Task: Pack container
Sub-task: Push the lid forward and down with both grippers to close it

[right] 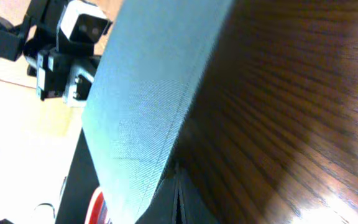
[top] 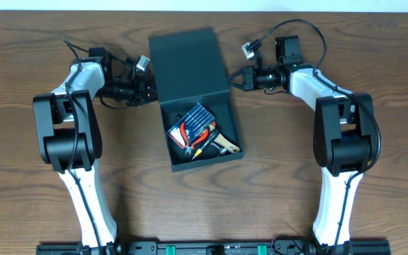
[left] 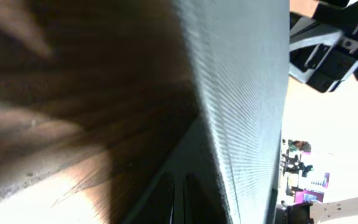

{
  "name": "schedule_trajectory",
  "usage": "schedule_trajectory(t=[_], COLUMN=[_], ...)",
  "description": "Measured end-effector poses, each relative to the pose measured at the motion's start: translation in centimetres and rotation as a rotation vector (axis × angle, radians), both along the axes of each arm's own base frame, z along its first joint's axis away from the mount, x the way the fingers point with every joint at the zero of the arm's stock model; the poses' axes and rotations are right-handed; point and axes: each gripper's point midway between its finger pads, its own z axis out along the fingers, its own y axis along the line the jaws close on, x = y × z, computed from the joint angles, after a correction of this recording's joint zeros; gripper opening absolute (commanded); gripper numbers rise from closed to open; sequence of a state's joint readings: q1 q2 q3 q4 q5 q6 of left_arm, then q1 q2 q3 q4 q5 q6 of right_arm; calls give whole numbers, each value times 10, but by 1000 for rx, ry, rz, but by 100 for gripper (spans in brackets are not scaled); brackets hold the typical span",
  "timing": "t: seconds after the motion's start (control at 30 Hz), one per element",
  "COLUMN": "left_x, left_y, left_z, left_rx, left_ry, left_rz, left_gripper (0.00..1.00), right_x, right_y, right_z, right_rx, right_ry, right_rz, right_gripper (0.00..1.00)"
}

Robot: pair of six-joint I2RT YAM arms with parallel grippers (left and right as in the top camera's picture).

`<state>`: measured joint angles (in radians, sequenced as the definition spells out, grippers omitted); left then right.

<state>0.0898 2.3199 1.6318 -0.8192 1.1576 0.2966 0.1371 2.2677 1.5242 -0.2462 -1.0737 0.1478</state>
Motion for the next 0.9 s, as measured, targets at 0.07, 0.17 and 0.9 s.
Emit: schedule_trajectory(t=[0.07, 0.17, 0.9], left_x=[4, 6, -33], left_y=[0, 0, -1], left_z=[5, 11, 94], left_rx=[-3, -6, 24], left_ry=[-11, -26, -7], left_rz=[0, 0, -22], left_gripper=[5, 6, 6], right_x=[1, 5, 15], right_y=[1, 2, 3], right_z=[4, 10, 63], right_rx=[9, 18, 65], right_ry=[-4, -16, 21], right_rz=[4, 7, 33], right_gripper=[1, 1, 1])
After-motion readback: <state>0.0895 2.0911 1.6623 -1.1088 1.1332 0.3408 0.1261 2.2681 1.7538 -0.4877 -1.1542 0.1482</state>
